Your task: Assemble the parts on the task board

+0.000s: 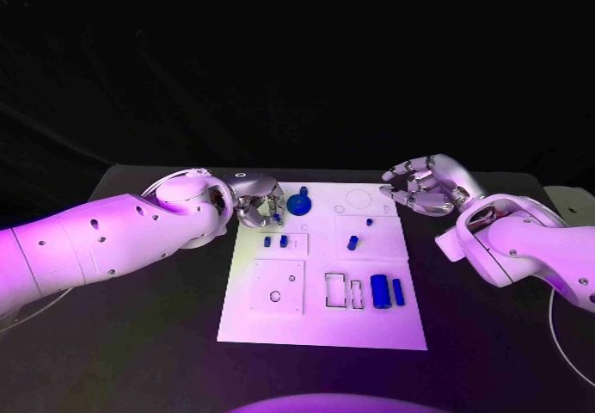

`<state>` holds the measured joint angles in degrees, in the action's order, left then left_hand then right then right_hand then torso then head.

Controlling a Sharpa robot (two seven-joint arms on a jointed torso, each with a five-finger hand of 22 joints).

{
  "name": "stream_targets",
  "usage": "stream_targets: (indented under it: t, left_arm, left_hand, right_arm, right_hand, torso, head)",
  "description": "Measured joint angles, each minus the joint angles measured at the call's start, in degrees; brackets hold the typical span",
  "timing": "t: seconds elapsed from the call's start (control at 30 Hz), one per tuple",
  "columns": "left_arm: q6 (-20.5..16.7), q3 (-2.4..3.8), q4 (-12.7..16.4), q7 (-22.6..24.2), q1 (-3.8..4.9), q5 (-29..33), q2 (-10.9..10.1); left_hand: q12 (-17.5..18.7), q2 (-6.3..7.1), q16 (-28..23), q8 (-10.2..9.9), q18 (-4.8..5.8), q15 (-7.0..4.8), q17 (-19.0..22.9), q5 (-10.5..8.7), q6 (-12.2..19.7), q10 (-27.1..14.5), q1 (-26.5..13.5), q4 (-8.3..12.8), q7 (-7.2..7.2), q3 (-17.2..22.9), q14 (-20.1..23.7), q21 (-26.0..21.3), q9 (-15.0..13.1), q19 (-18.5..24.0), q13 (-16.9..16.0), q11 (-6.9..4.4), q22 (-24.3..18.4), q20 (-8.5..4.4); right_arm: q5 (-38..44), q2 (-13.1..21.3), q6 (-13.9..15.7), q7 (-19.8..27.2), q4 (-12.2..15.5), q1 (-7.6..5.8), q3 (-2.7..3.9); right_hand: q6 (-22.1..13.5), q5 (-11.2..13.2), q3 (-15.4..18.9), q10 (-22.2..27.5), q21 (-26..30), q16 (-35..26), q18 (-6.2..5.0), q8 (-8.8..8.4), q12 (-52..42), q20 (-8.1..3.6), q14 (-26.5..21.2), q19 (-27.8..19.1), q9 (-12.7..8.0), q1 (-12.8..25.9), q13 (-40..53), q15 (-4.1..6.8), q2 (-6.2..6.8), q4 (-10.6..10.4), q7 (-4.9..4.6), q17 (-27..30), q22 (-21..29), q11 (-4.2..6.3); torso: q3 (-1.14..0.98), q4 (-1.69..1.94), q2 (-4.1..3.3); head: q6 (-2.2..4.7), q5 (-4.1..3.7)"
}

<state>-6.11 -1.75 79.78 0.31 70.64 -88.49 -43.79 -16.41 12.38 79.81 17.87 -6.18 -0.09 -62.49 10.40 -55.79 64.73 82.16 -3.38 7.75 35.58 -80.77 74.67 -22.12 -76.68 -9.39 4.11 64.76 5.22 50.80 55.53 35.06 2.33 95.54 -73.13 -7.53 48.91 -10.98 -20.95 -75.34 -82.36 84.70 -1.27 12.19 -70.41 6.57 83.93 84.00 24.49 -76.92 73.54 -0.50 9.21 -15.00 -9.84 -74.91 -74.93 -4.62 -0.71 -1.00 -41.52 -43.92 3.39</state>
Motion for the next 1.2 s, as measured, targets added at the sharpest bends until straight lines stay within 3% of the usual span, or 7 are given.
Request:
stream_targets:
  t: [1.2]
  left_arm:
    - [1.46, 0.00, -1.26, 0.06, -0.68, -0.23, 1.42]
  left_hand:
    - [0.26, 0.00, 0.00, -0.38, 0.00, 0.00, 0.14, 0.00, 0.01, 0.20, 0.00, 0.00, 0.00, -0.01, 0.00, 0.00, 0.15, 0.00, 0.05, 0.20, 0.00, 0.00]
  right_arm:
    - [0.00, 0.05, 0.00, 0.02, 0.08, 0.01, 0.00]
  right_hand:
    - [0.00, 0.00, -0.17, 0.00, 0.00, 0.00, 0.00, 0.21, 0.00, 0.00, 0.00, 0.00, 0.00, 0.00, 0.00, 0.00, 0.00, -0.17, 0.00, -0.02, 0.02, 0.00]
  torso:
    - [0.06, 0.03, -0.03]
  head:
    - [-0.18, -0.10]
